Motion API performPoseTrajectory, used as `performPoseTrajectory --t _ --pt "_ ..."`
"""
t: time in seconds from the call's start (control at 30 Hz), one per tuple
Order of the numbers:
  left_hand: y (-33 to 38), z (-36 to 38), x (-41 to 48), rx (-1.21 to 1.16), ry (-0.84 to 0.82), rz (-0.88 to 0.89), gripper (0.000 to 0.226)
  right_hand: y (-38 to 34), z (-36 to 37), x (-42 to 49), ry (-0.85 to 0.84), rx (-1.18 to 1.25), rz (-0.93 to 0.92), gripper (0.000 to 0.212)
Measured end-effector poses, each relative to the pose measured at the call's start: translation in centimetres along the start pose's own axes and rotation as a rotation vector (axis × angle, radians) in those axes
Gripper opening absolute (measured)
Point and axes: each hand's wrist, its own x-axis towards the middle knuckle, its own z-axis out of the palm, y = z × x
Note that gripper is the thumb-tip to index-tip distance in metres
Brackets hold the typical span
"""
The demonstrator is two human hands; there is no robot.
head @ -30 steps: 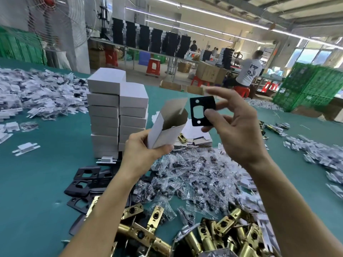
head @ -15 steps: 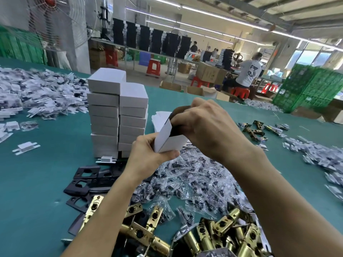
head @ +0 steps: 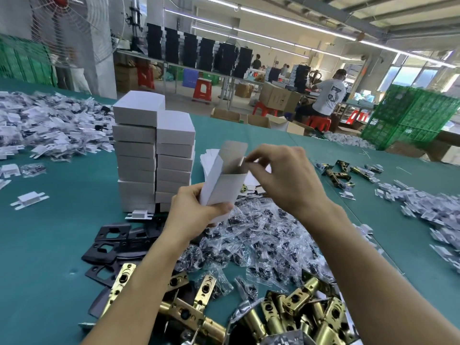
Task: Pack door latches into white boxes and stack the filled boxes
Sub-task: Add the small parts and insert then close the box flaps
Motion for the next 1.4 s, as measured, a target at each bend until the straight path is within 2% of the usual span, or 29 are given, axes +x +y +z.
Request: performPoseTrajectory --t 0.03,0.07,0.1,0.2,0.27,0.33,0.47,0.57,0.63,0.7,0.83,0.9,0.97,1.07,1.23,1.4 --pt "0.0 -0.1 0.0 -0.004 0.023 -0.012 0.042 0.8 0.5 -0.5 0.051 0.029 0.075 0.013" --pt "0.0 -0.1 0.0 -0.009 0.04 -0.019 0.046 1.7 1.2 -1.1 0.021 0.009 0.15 0.013" --pt "0.0 -0.2 0.0 -0.015 0.052 -0.02 0.048 2.6 2.1 -1.8 -0.097 -0.051 0.213 0.012" --pt "0.0 -0.3 0.0 -0.032 0.058 -0.016 0.044 4.3 5.3 -4.2 -0.59 -0.269 0.29 0.014" --pt "0.0 -0.1 0.1 -0.035 0.061 -0.011 0.041 4.8 7.0 -5.7 -0.736 -0.343 0.302 0.024" --pt "0.0 0.0 0.1 -0.054 0.075 -0.001 0.038 5.2 7.8 -6.5 -0.717 -0.361 0.304 0.027" --pt "0.0 0.1 0.1 -0.069 0.07 0.039 0.036 5.9 7.9 -6.5 -0.649 -0.336 0.277 0.021" --pt "0.0 0.4 -0.2 -0.051 0.045 0.067 0.03 6.3 6.5 -5.6 -0.584 -0.157 0.316 0.008" --pt "-0.1 0.6 -0.3 -0.048 0.043 0.063 0.028 6.1 4.8 -4.8 -0.532 0.015 0.312 0.01" --pt "-0.2 0.7 -0.3 -0.063 0.033 0.05 0.033 5.7 2.9 -4.0 -0.404 0.158 0.284 0.01" --pt "-0.1 0.7 -0.6 -0.164 -0.027 0.013 0.038 4.3 -0.6 -2.5 -0.008 0.523 0.222 0.009" --pt "0.0 0.9 -0.7 -0.169 -0.053 0.008 0.043 3.3 -2.0 -1.6 0.125 0.649 0.154 0.013" --pt "0.1 0.9 -0.8 -0.152 -0.076 0.012 0.058 2.3 -2.6 -0.7 0.187 0.554 0.039 0.017" --pt "0.0 0.9 -1.0 -0.124 -0.111 0.022 0.069 0.7 -2.8 0.3 0.182 0.221 -0.154 0.019" --pt "-0.1 1.1 -1.0 -0.137 -0.141 0.038 0.066 -1.0 -2.3 0.8 -0.108 -0.119 -0.328 0.019" --pt "-0.1 1.3 -1.0 -0.163 -0.177 0.039 0.053 -1.8 -1.9 0.5 -0.237 -0.23 -0.396 0.027"
